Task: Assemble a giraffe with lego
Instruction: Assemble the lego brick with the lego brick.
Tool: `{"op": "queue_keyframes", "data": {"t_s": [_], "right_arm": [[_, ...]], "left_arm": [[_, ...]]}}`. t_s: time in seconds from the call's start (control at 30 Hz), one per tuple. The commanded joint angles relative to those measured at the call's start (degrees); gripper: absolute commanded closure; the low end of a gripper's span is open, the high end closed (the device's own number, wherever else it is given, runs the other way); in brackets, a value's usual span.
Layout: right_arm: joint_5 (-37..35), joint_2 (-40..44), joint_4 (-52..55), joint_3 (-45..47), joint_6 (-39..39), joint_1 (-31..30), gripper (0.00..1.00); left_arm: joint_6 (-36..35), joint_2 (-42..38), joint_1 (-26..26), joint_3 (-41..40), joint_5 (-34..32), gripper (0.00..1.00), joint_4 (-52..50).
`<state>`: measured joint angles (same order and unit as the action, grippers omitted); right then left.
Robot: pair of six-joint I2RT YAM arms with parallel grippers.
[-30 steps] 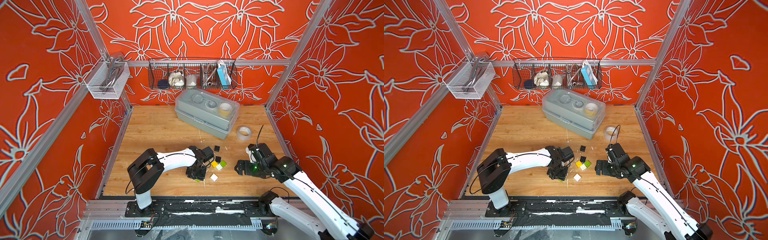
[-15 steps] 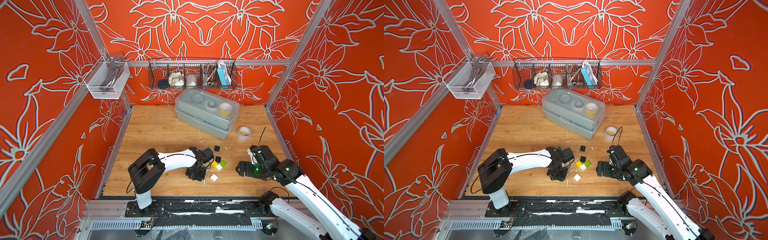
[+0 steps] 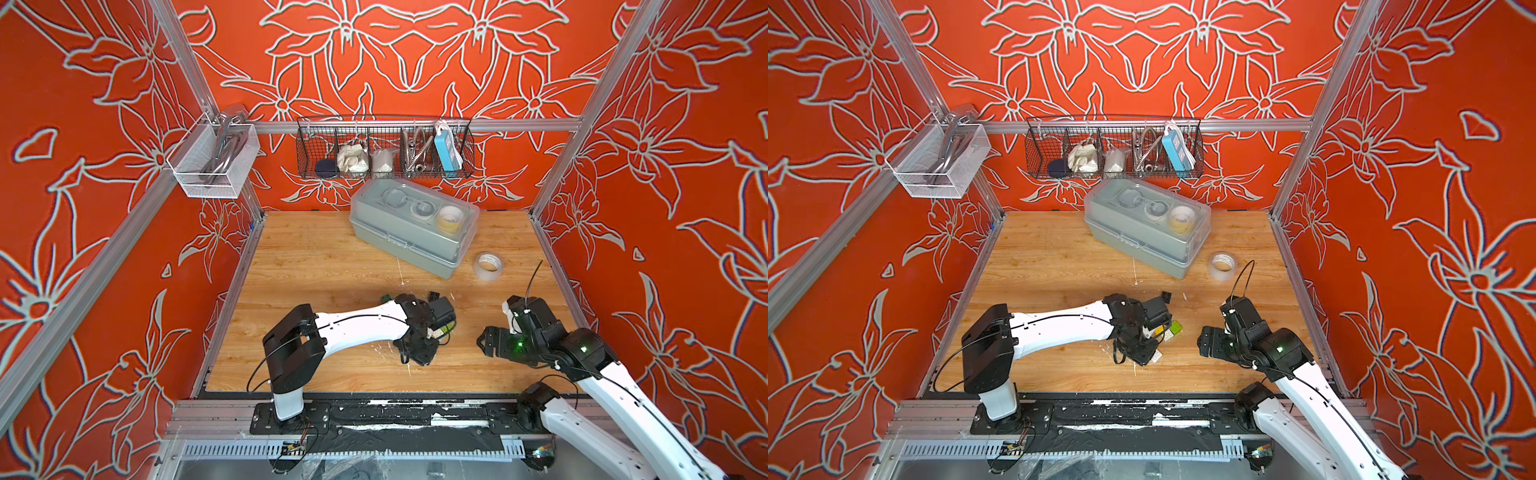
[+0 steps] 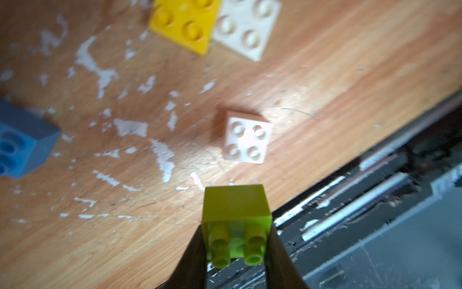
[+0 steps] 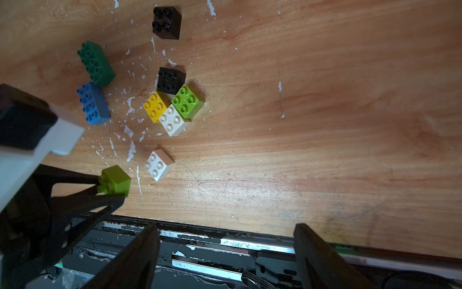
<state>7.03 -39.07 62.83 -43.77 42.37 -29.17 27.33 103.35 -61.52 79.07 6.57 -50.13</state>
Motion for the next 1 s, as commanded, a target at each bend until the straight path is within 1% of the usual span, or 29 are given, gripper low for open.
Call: {"op": "queue_keyframes", "data": {"t_s": [0.0,0.23,0.37,0.6,0.97], "right_arm": [[1.4,1.9,1.5,1.2,1.8,1.1,0.12],[1.7,3.5,3.3,1.4,2.1,2.3,0.12],[1.2,4.2,4.6,1.0,2.0,2.7,0.13],[0.6,4.7,6.1,0.4,1.9,3.3,0.13],[0.6,3.8,5.6,0.3,1.5,3.7,0.13]], "left_arm": [[-6.8,2.5,0.0,1.2,-0.9,0.96,-3.4],[-15.8,4.3,-0.2,2.2,-3.0,0.96,-4.3],[-18.2,5.2,-0.1,3.2,-2.7,0.95,-3.7],[-17.0,7.3,-0.1,6.5,-2.0,0.95,-3.4],[-12.6,13.1,-0.1,11.9,-3.5,0.95,-7.3]]}}
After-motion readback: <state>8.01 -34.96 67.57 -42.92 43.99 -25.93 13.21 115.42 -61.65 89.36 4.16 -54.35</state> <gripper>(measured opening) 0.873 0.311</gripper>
